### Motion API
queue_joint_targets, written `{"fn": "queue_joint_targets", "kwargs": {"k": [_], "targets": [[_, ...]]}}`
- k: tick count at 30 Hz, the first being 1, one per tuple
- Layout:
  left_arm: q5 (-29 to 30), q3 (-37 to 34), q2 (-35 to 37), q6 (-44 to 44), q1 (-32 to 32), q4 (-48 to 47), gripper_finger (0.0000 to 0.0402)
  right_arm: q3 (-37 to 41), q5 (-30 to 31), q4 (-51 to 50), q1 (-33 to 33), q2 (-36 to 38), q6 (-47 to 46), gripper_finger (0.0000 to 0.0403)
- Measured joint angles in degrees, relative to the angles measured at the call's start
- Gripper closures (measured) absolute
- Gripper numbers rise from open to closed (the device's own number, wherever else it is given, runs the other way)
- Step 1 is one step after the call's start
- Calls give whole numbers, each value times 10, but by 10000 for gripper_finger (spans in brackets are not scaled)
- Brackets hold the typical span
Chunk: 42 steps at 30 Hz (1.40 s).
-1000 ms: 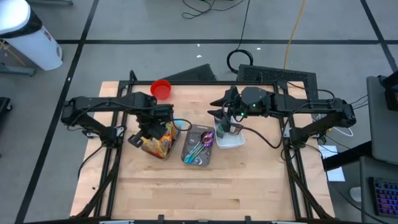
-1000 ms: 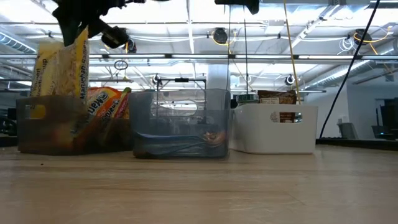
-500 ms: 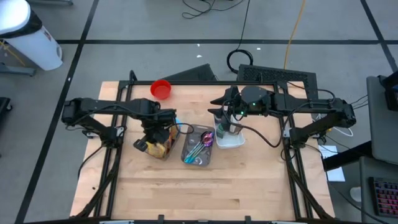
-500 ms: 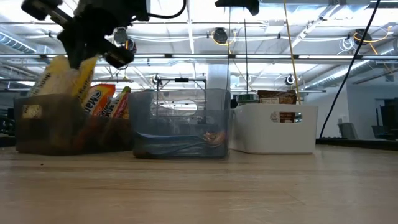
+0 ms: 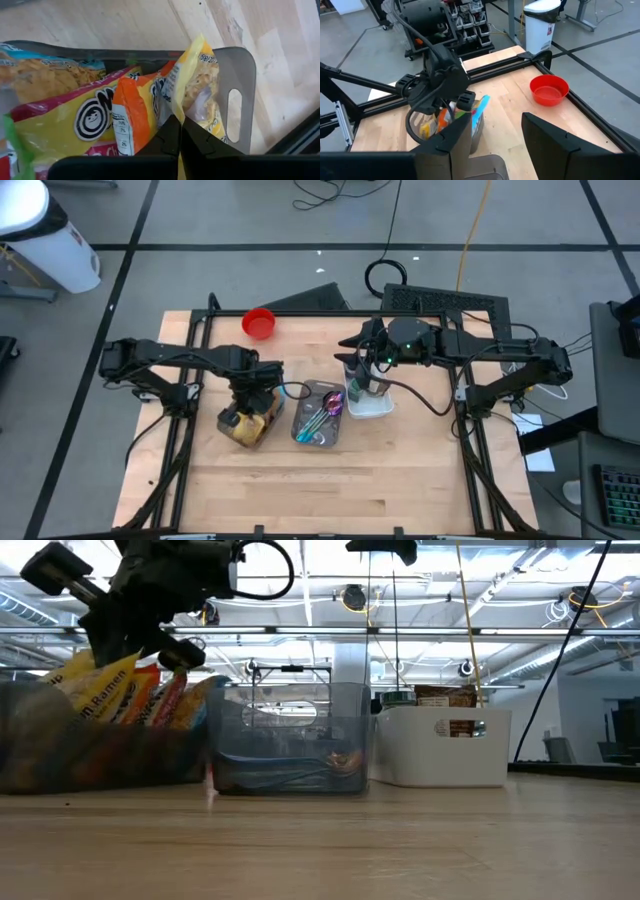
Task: Pick & Place Food Item
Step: Put the yellow pack into the left gray bin, then return to Home Position
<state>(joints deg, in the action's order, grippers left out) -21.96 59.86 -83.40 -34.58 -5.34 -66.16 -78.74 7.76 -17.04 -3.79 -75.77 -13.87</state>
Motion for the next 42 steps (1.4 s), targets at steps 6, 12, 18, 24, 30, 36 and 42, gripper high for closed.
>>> {"fn": "queue_joint_targets", "kwargs": {"k": [6, 12, 18, 24, 30, 36, 42], "targets": [[10, 0, 0, 13, -1, 18, 395, 0, 0, 0, 0, 0, 0, 239], [10, 3, 0, 37, -16, 27, 354, 0, 0, 0, 0, 0, 0, 239], [11, 3, 0, 50, -34, 26, 304, 0, 0, 0, 0, 0, 0, 240], [13, 17, 0, 58, -46, -2, 247, 0, 0, 0, 0, 0, 0, 242], [31, 89, 0, 67, -62, -41, 209, 0, 0, 0, 0, 0, 10, 243], [23, 191, 0, 115, -83, -57, 199, 0, 18, 0, 0, 3, 15, 243], [-153, 270, 22, 254, -147, 33, 228, 1, 75, -3, 0, 46, 57, 243]]}}
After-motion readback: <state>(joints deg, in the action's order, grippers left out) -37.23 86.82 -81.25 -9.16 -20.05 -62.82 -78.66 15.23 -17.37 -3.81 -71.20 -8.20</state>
